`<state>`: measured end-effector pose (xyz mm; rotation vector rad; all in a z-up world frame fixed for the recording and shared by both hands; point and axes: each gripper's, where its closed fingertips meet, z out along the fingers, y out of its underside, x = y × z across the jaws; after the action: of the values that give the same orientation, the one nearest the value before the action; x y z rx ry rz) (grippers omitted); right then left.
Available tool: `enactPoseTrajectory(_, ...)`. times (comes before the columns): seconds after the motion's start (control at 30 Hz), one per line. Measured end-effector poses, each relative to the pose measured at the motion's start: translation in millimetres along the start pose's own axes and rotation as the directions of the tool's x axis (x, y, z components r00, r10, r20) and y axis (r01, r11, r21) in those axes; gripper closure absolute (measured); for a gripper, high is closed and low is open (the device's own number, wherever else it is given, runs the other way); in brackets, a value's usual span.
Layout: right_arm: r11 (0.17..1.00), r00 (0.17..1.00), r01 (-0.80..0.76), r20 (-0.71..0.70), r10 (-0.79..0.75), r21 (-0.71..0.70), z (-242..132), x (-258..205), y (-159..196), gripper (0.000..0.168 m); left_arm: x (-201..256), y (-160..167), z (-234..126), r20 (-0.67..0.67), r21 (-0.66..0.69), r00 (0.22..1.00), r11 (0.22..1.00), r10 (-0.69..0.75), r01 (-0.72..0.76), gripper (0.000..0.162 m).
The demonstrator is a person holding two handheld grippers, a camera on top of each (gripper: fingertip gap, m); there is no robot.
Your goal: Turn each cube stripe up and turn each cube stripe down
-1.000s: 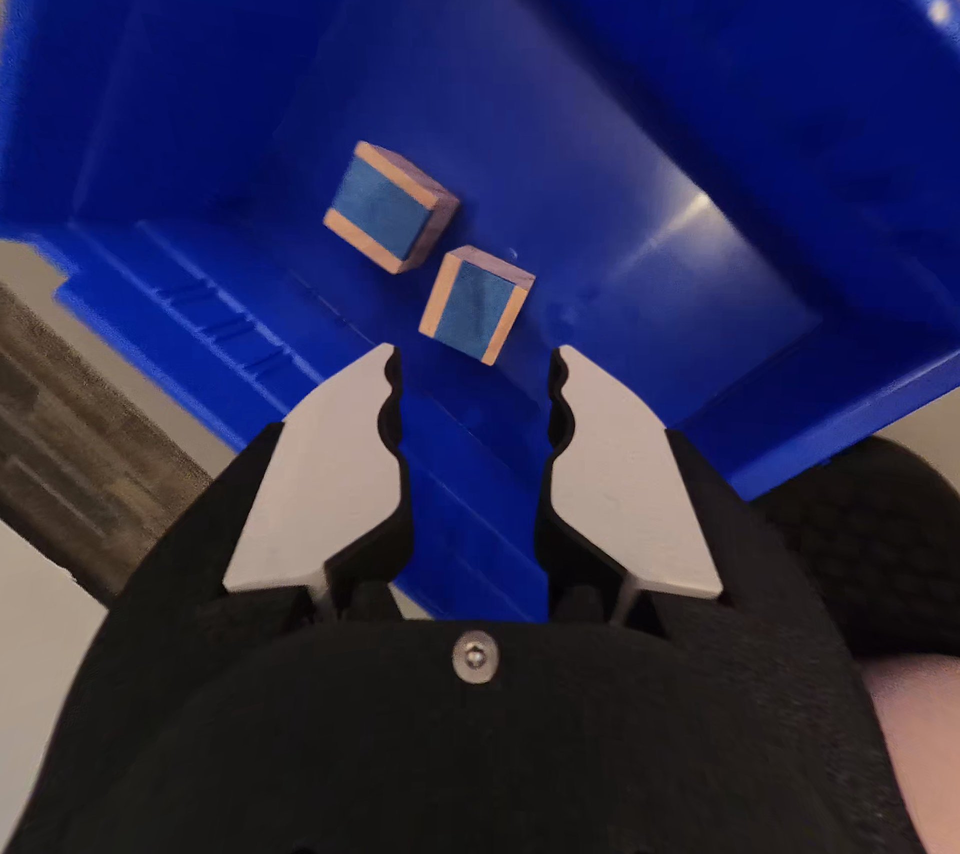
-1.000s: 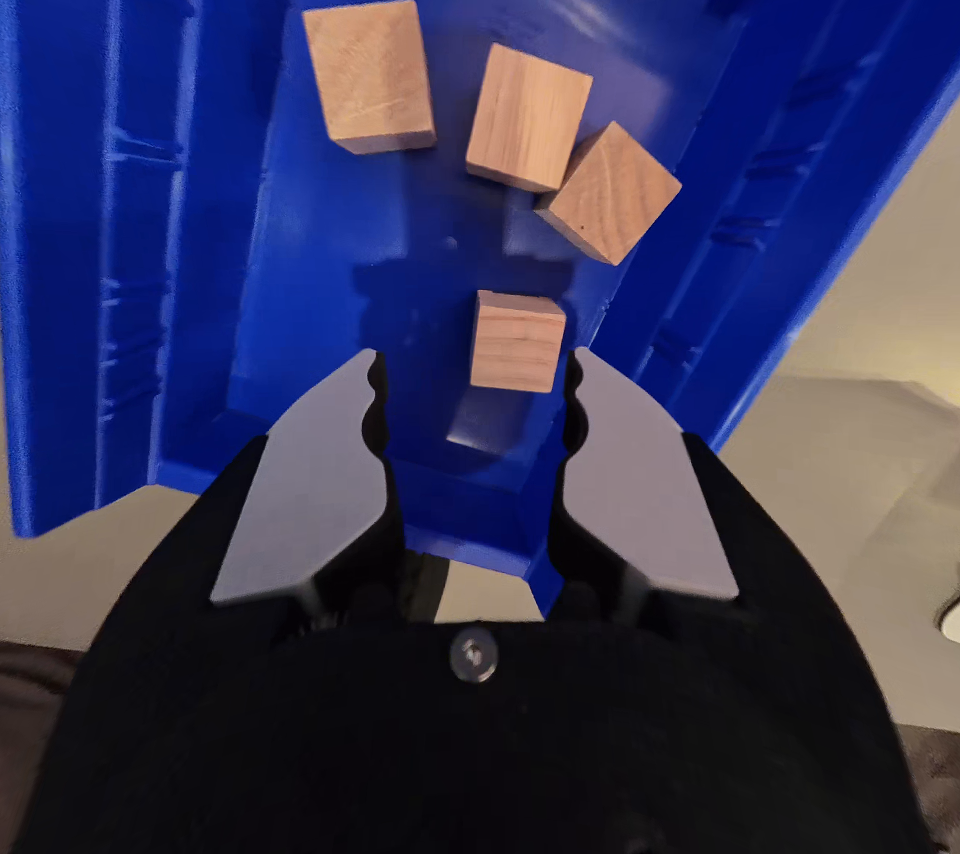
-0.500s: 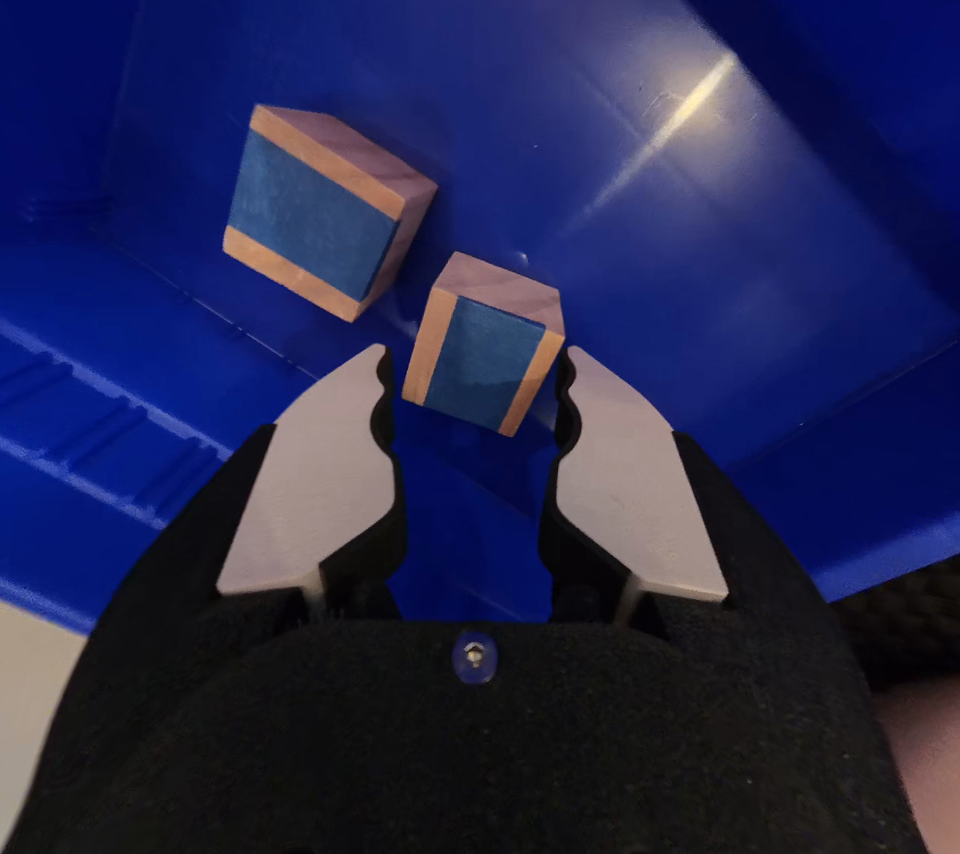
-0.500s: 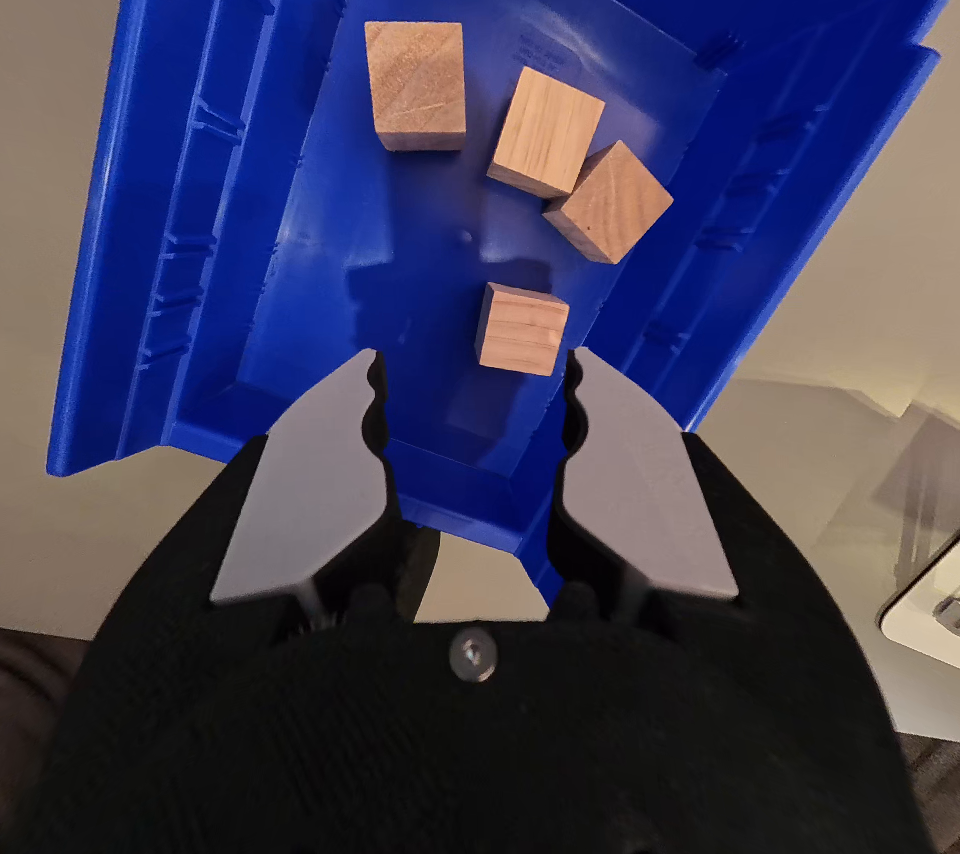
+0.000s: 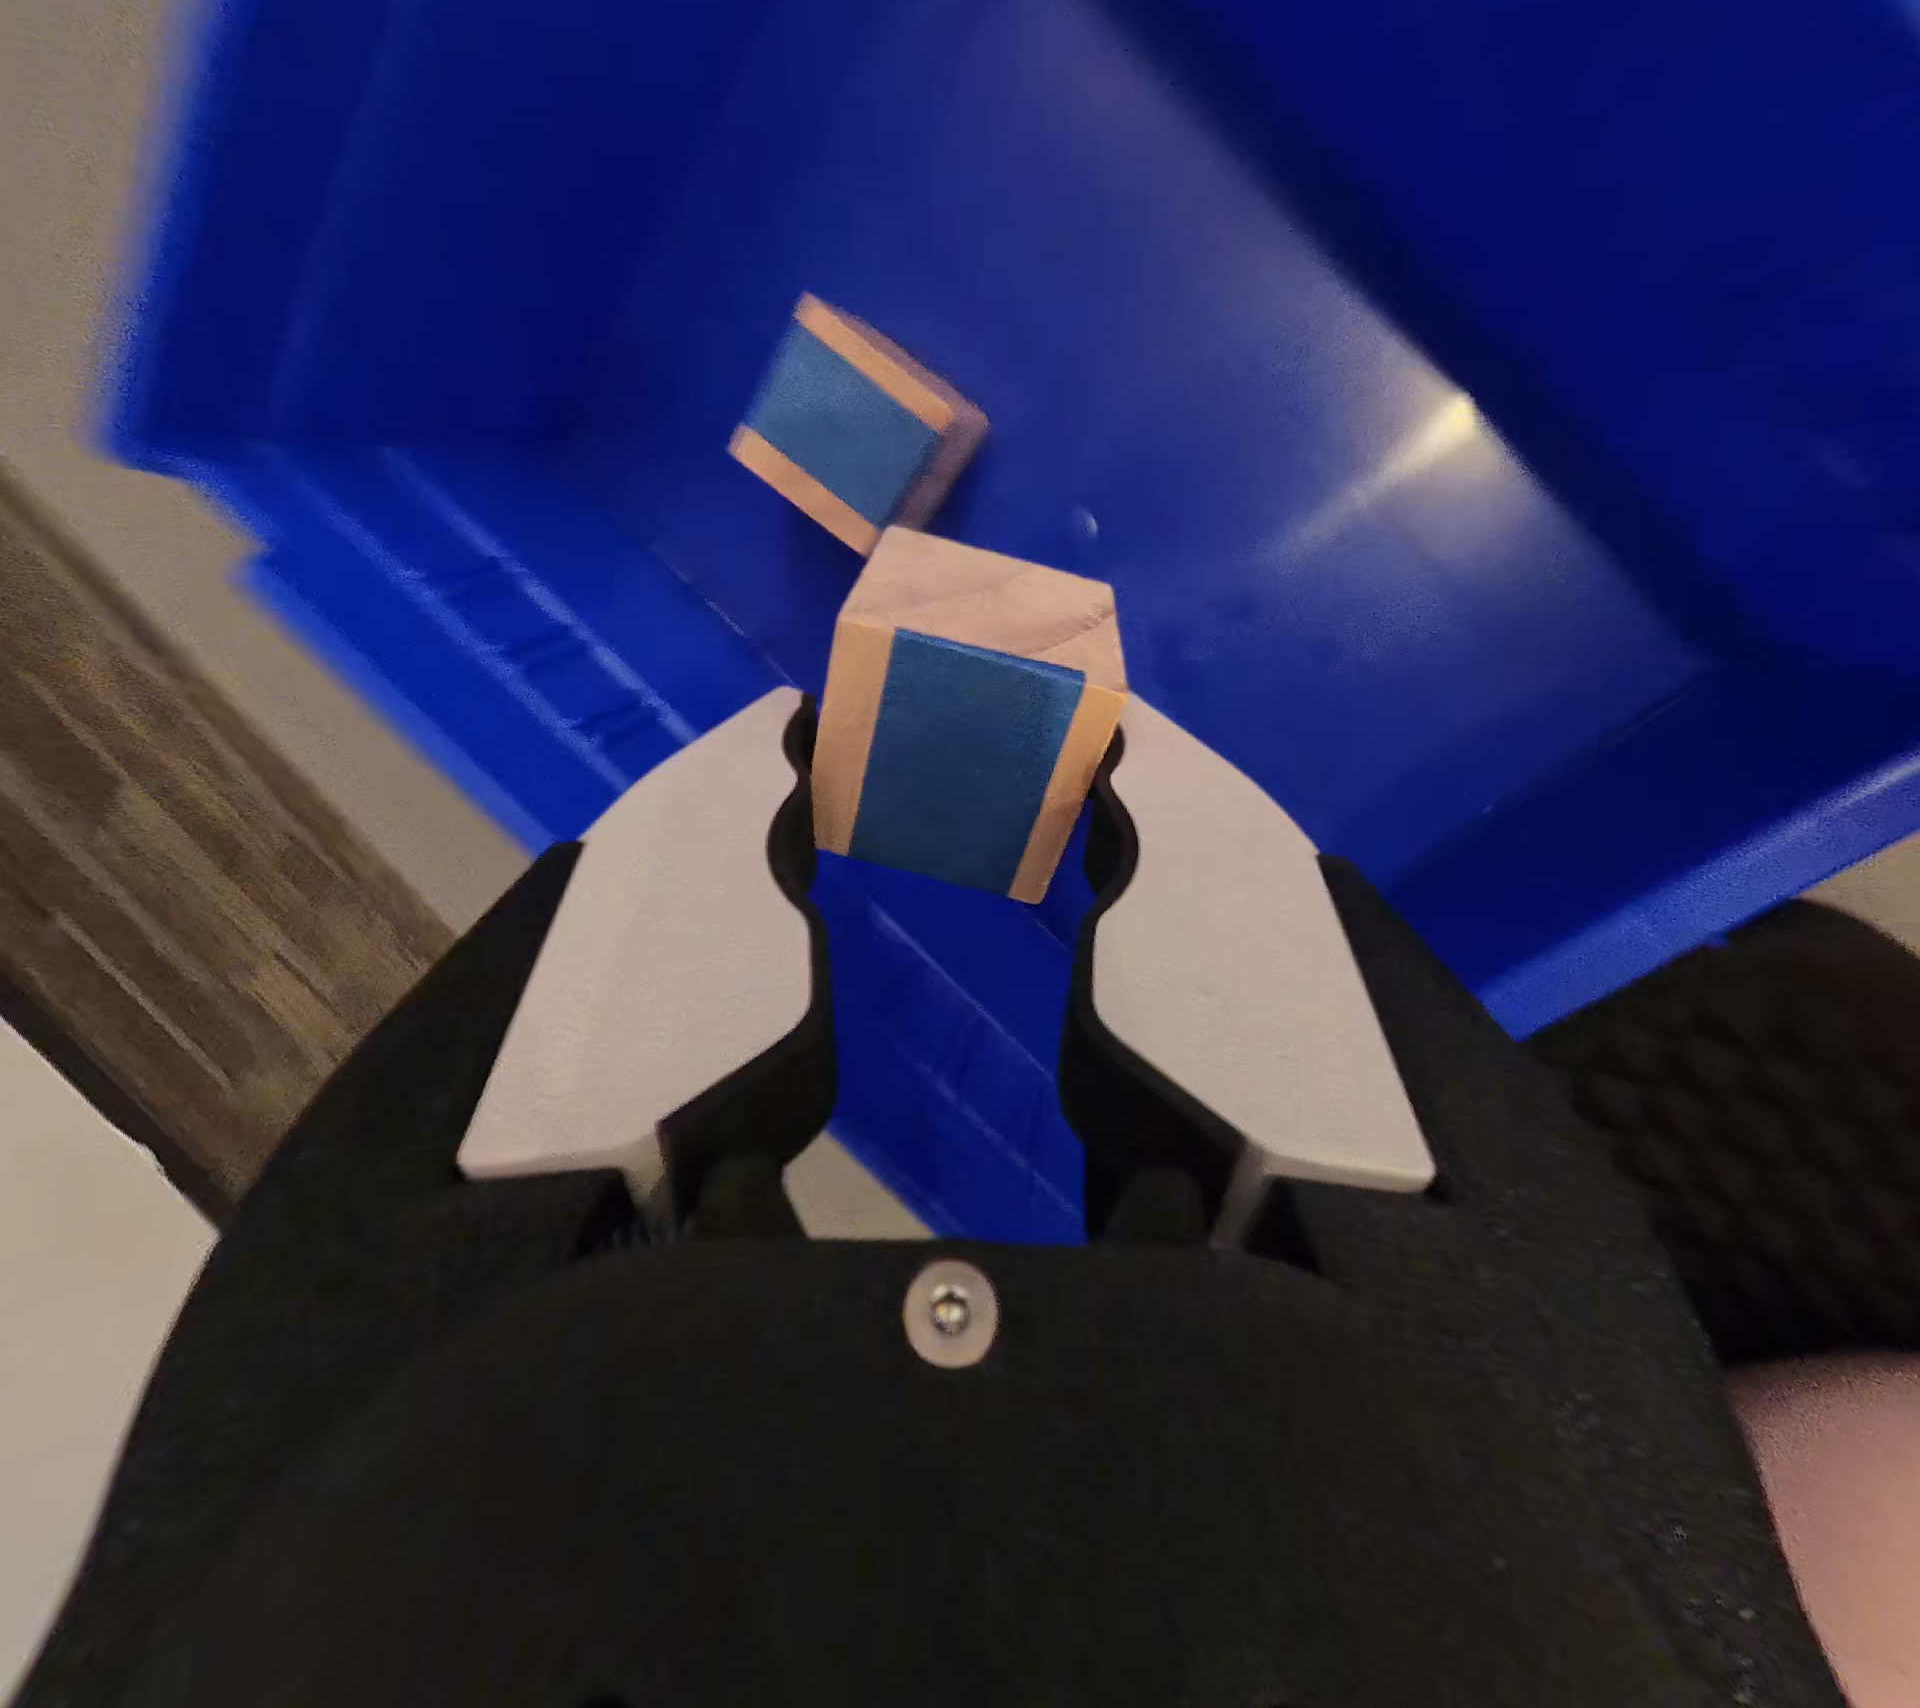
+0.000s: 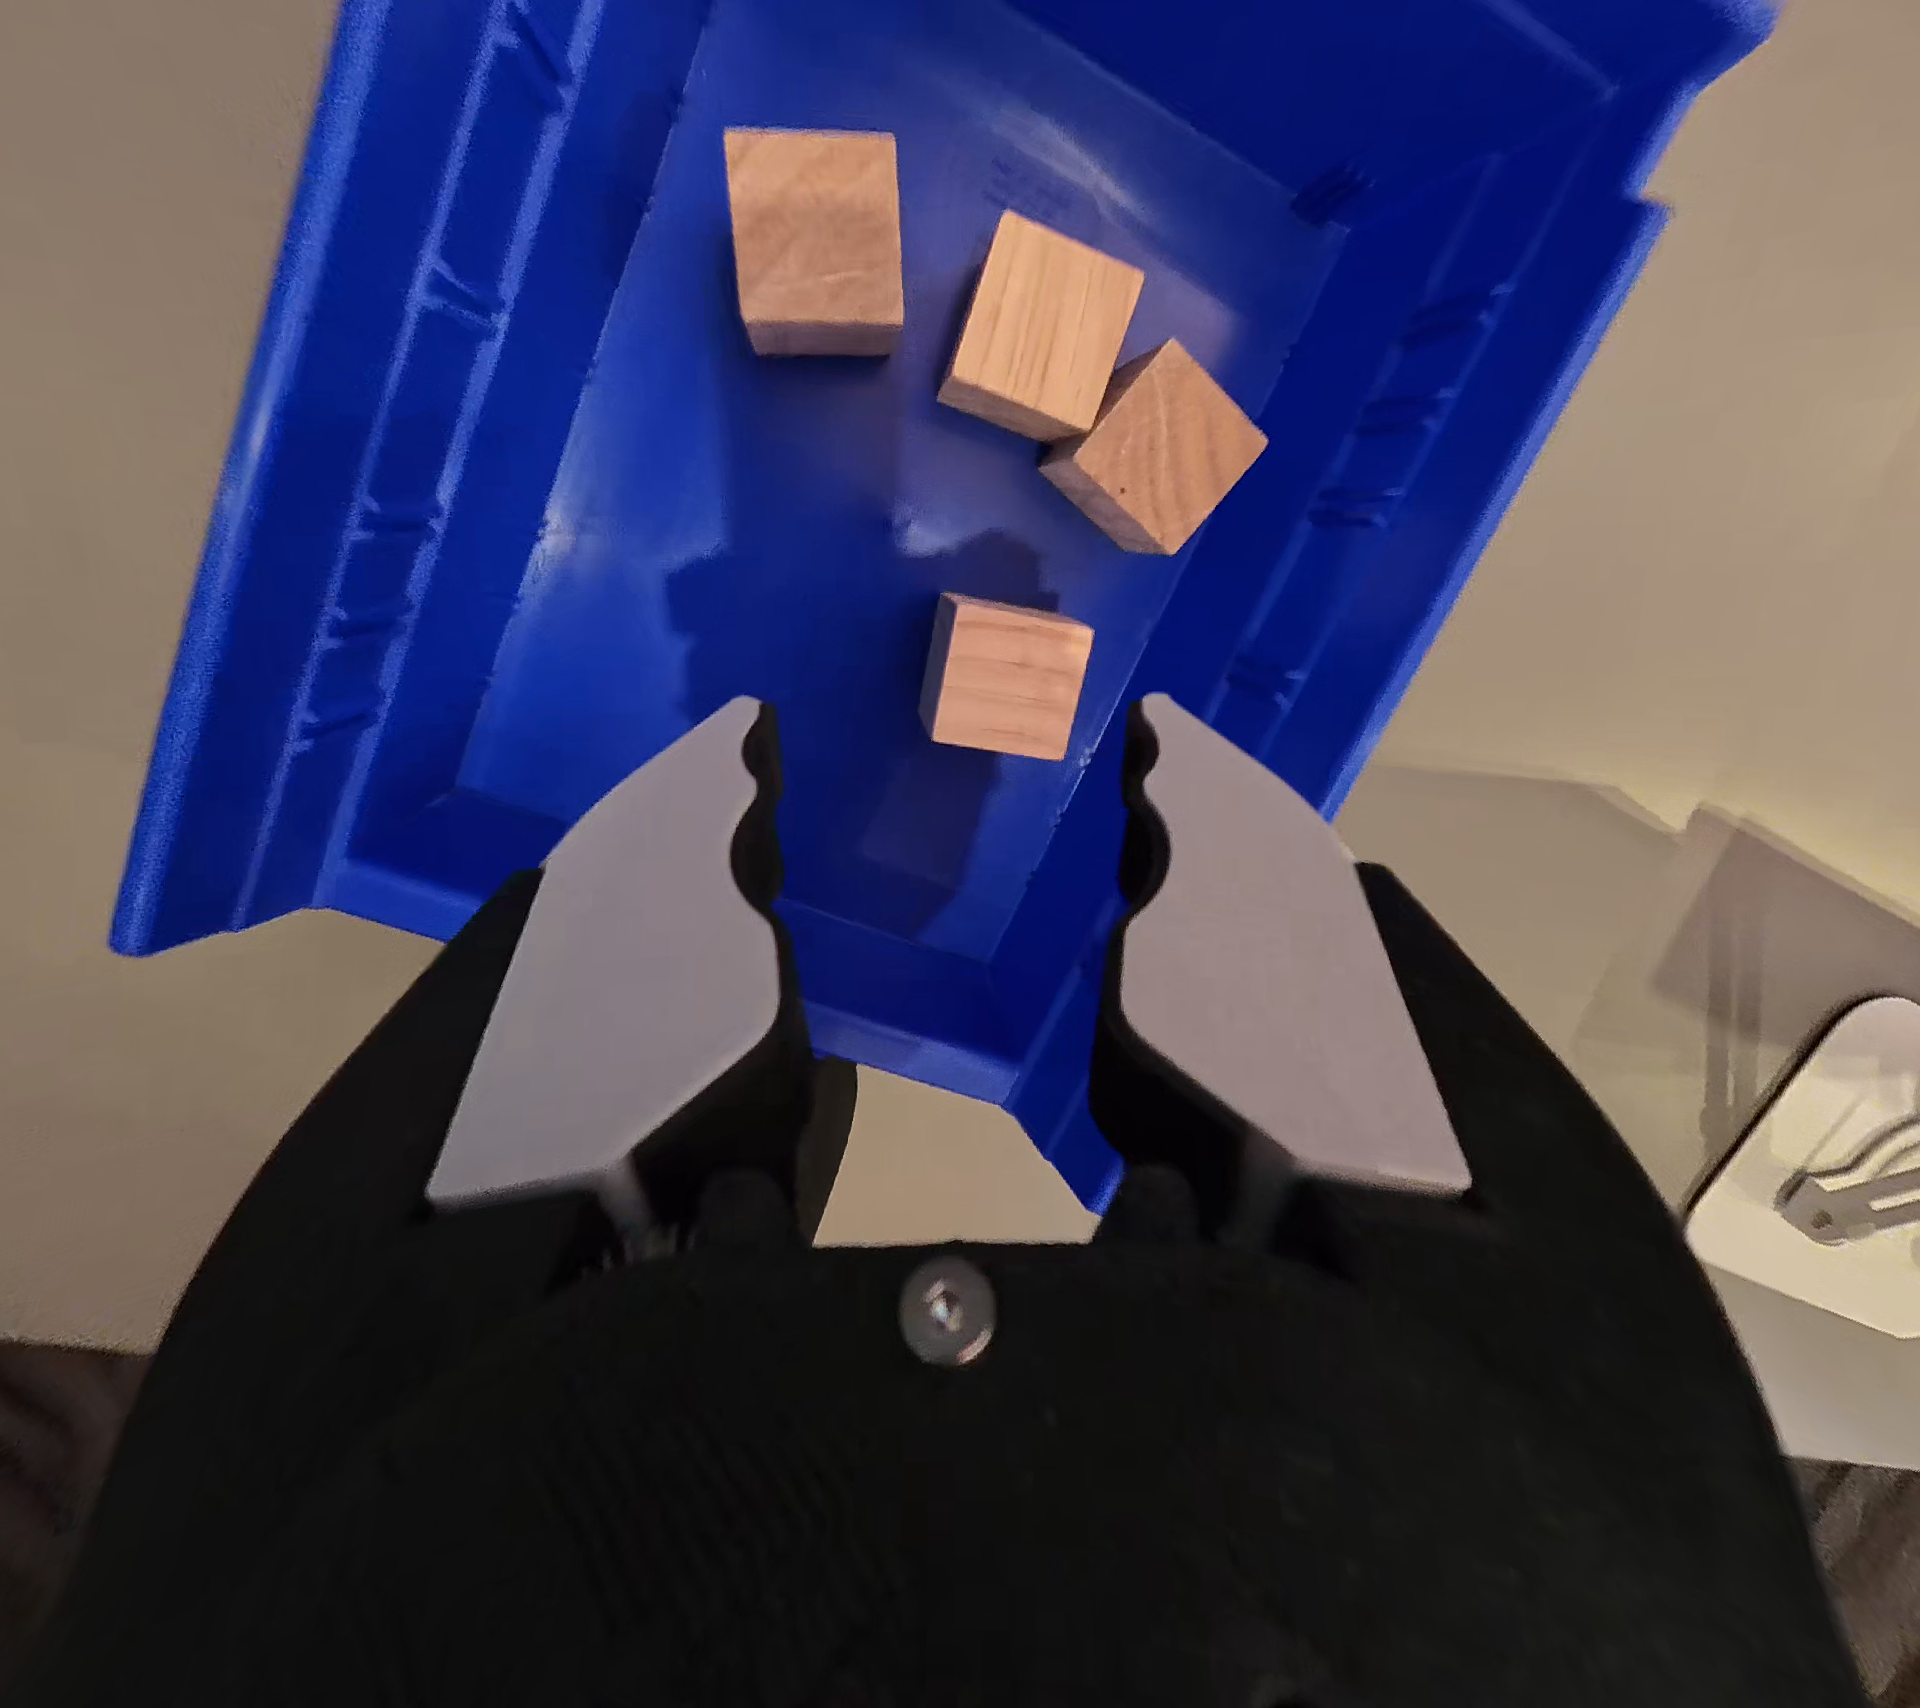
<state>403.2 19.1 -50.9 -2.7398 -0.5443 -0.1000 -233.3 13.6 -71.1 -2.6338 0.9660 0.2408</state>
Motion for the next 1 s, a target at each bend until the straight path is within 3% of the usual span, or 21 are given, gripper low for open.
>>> enactPoseTrajectory(0.13, 0.98, 0.995, 0.058, -0.088, -0.042, 0.192, -32, -9, -33, 0.105, 8, -51, -71, 0.046, 0.349, 0.999, 0.937, -0.026, 0.009, 0.113)
enactPoseTrajectory(0.23, 0.858, 0.973, 0.219, -0.167, -0.158, 0.464, -75, -39, -78, 0.106, 37, -87, -108, 0.008, 0.507, 1.0, 0.862, 0.017, -0.019, 0.113)
enactPoseTrajectory(0.33, 0.552, 0.889, 0.431, -0.229, -0.397, 0.714, -117, -111, -111, 0.106, 84, -121, -128, -0.105, 0.608, 0.988, 0.794, 0.113, -0.026, 0.113)
enactPoseTrajectory(0.43, 0.2, 0.739, 0.557, -0.372, -0.562, 0.806, -140, -188, -117, 0.101, 144, -151, -146, -0.326, 0.686, 0.911, 0.726, 0.251, 0.045, 0.113)
enactPoseTrajectory(0.5, 0.004, 0.673, 0.595, -0.496, -0.548, 0.804, -148, -227, -117, 0.09, 176, -164, -154, -0.458, 0.698, 0.83, 0.707, 0.318, 0.114, 0.114)
enactPoseTrajectory(0.6, -0.222, 0.617, 0.618, -0.641, -0.456, 0.754, -155, -273, -110, 0.089, 210, -174, -160, -0.61, 0.668, 0.699, 0.717, 0.373, 0.2, 0.114)
enactPoseTrajectory(0.67, -0.294, 0.608, 0.593, -0.657, -0.446, 0.749, -154, -298, -102, 0.09, 227, -178, -166, -0.694, 0.64, 0.598, 0.724, 0.402, 0.256, 0.114)
enactPoseTrajectory(0.8, -0.335, 0.599, 0.591, -0.678, -0.426, 0.734, -147, -320, -97, 0.095, 249, -180, -176, -0.795, 0.584, 0.413, 0.745, 0.444, 0.323, 0.114)
enactPoseTrajectory(1.0, -0.339, 0.62, 0.592, -0.682, -0.388, 0.731, -149, -320, -96, 0.123, 265, -183, -173, -0.797, 0.59, 0.365, 0.748, 0.48, 0.304, 0.114)
